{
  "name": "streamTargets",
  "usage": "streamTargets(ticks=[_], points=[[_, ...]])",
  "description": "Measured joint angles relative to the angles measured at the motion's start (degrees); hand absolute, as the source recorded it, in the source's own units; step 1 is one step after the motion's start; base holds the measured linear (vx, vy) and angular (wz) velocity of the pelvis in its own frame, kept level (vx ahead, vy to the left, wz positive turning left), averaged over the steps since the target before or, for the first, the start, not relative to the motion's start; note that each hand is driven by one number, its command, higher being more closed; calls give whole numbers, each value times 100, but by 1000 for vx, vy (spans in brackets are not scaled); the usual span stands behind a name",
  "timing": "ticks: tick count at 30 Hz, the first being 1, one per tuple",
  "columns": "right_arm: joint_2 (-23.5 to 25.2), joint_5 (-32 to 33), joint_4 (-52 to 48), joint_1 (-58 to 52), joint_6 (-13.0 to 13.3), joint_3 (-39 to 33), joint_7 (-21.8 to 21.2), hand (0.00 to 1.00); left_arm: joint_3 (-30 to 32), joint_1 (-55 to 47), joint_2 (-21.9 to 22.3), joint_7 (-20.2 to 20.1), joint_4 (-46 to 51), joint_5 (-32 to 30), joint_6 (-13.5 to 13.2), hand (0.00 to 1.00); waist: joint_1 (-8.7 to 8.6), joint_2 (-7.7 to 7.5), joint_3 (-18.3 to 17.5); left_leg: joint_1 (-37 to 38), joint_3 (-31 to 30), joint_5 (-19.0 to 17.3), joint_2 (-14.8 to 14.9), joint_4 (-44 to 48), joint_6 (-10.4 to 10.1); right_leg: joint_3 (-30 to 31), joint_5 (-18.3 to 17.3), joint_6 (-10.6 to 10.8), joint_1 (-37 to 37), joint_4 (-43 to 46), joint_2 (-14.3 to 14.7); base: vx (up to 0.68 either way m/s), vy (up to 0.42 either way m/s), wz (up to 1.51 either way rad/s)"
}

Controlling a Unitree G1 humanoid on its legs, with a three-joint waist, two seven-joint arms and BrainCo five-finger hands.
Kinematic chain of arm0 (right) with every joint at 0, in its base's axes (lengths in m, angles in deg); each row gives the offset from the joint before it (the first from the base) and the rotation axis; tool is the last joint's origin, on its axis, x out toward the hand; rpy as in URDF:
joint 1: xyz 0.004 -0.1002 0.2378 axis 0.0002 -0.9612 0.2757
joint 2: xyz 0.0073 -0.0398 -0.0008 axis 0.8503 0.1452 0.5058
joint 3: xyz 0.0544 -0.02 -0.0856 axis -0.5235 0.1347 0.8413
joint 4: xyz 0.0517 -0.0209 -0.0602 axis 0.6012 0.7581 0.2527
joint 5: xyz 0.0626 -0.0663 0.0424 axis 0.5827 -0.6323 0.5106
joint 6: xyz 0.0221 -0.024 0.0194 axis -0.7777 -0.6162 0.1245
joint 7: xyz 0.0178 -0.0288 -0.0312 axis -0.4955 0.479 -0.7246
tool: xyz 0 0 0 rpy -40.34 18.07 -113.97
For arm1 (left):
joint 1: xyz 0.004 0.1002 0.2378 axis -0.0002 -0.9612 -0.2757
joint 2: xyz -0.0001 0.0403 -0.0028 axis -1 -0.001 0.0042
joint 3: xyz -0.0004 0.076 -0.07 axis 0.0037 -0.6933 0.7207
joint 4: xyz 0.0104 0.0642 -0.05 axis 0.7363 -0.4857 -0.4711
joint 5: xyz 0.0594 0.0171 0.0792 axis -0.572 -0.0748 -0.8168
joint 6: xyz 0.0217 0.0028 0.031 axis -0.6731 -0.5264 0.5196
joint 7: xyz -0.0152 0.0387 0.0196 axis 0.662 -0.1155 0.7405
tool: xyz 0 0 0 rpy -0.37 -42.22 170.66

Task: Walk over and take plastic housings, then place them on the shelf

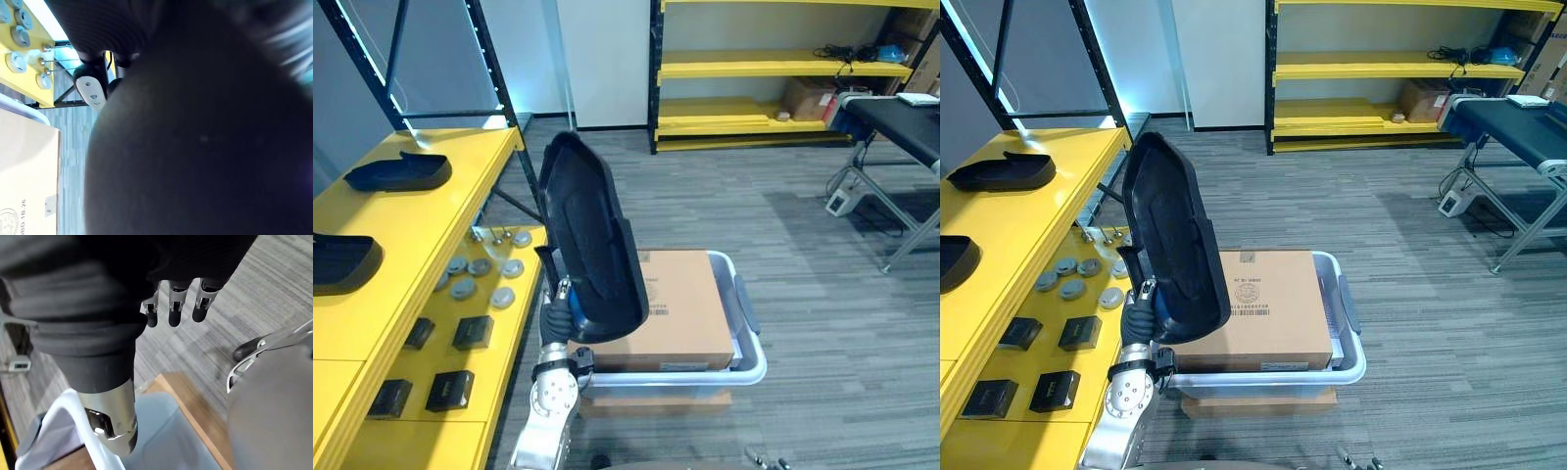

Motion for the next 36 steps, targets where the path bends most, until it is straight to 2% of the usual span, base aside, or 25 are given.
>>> streamTargets(ticks=[3,5,7,8,9,11,13,15,17,18,19,20,21,22,23,24,25,26,27,28,29,30,33,34,36], points=[[-93,-167,46,57,8,229,4,0,-16,25,8,-36,17,2,-21,100,119,-46,68,-152,-358,110,-101,46,-58,-383,-135,13,-51,305,-75,34,-25,71],[-77,-217,121,86,7,336,10,0,-23,31,30,-121,202,3,-21,100,106,-169,209,-424,-687,74,-225,201,25,-902,-306,9,-48,580,-245,26,-18,127],[-39,-221,137,128,-1,329,16,0,-51,70,63,-113,423,2,-28,100,124,-256,304,-764,576,-274,-6,473,521,-1571,-338,10,4,619,-326,34,-23,164],[-50,-222,147,149,-4,340,16,0,-55,180,71,-113,427,1,-43,100,124,-253,382,-901,1616,-413,234,806,720,-1890,-339,13,90,602,-429,118,6,194],[-112,-223,150,237,-17,401,13,0,-118,285,120,-108,420,4,-43,100,107,-161,424,-1000,2801,-542,625,1312,897,-2337,-359,44,209,650,-423,122,46,174],[-167,-231,172,302,-21,450,8,0,-188,373,119,-107,420,4,-47,100,111,-134,431,-1032,3431,-693,779,1590,1028,-2646,-387,89,297,673,-483,107,51,117],[-207,-266,293,555,-28,449,11,0,-394,596,62,-116,403,67,-139,100,93,-106,423,-1042,4157,-889,860,1828,858,-3163,-413,144,450,628,-597,208,124,139],[-218,-281,451,725,-128,437,19,0,-545,725,59,-165,370,129,-170,100,113,-104,416,-1136,3968,-876,719,1849,757,-3377,-410,158,530,656,-681,216,123,112],[-183,-344,461,827,-208,432,19,0,-747,916,46,-240,160,222,-216,100,120,-120,420,-1313,3636,-1116,614,2248,737,-3719,-360,245,747,738,-788,198,112,85],[-147,-349,495,879,-232,437,14,0,-830,992,50,-245,35,229,-214,100,124,-128,424,-1331,3531,-1276,552,2420,727,-3765,-359,245,809,940,-903,251,172,71],[-77,-406,506,954,-260,448,11,0,-893,1028,45,-256,-88,226,-213,100,101,-140,426,-1268,3355,-1476,410,2524,743,-3733,-341,214,844,1605,-1263,299,238,80],[-52,-437,483,981,-263,453,9,0,-971,1050,45,-292,-146,222,-210,100,83,-138,425,-1163,3216,-1563,261,2460,774,-3568,-231,-30,787,2227,-1549,253,226,77],[-51,-455,490,953,-269,454,9,0,-1039,1062,51,-333,-199,220,-208,100,72,-127,422,-1062,3118,-1601,179,2358,811,-3292,-83,-383,662,2710,-1744,261,193,84],[-37,-461,465,948,-273,449,2,0,-1121,1064,36,-360,-231,218,-205,100,-22,-90,419,-892,2838,-1605,87,2155,813,-2267,-179,-586,203,3521,-1843,292,139,100],[-63,-489,450,1037,-301,518,2,0,-1123,1075,32,-349,-258,218,-206,100,-76,-88,419,-745,2555,-1579,33,1976,774,-1344,-718,-409,-299,3803,-1520,308,100,99],[-69,-515,417,1044,-289,567,7,0,-1108,1089,32,-336,-302,219,-204,100,-78,-84,422,-628,2448,-1536,9,1870,733,-985,-923,-427,-515,3816,-1322,391,74,88],[-112,-516,381,1045,-313,666,7,0,-1069,1095,28,-305,-392,221,-206,100,-86,-54,440,-358,2276,-1493,-22,1685,677,-356,-1205,-451,-874,3648,-937,332,33,98],[-128,-522,299,1038,-286,736,16,0,-1071,1146,22,-250,-485,220,-206,100,-131,3,466,-185,1996,-1476,-36,1607,649,220,-1366,-434,-1209,3331,-507,385,-3,113],[-131,-533,264,1054,-270,755,21,0,-1071,1188,23,-230,-518,220,-207,100,-200,-1,463,-154,1817,-1470,-39,1606,639,545,-1392,-430,-1403,3154,-302,301,-73,153],[-150,-568,163,1064,-256,873,19,0,-1093,1271,24,-225,-598,220,-209,100,-240,9,469,-122,1468,-1447,-64,1623,598,1209,-1331,-307,-1701,2707,94,293,-95,157],[-155,-570,112,1056,-256,942,48,0,-1129,1308,24,-210,-650,221,-210,100,-235,-31,445,-84,1245,-1440,-127,1633,547,1574,-1071,-98,-1846,2171,253,366,-152,216],[-108,-545,214,1040,-318,990,250,0,-1151,1312,-22,-225,-721,215,-237,100,-194,-188,412,25,903,-1463,-364,1637,400,1710,-2,-236,-1832,1603,165,322,-135,166],[-264,-395,238,948,-343,929,303,0,-1041,1122,60,-205,-732,227,-231,100,-9,24,382,47,736,-1328,-196,1593,131,1414,46,-281,-1484,1190,186,251,-110,67],[-321,-398,182,939,-332,956,303,0,-1026,1114,61,-216,-735,229,-230,100,-14,96,410,53,661,-1308,-112,1575,95,1200,131,-347,-1295,973,237,192,-125,51],[-350,-400,169,907,-355,955,306,0,-1037,1116,63,-251,-735,228,-230,100,-40,102,410,158,547,-1270,-22,1437,34,974,195,-402,-1063,733,323,99,-99,51]])
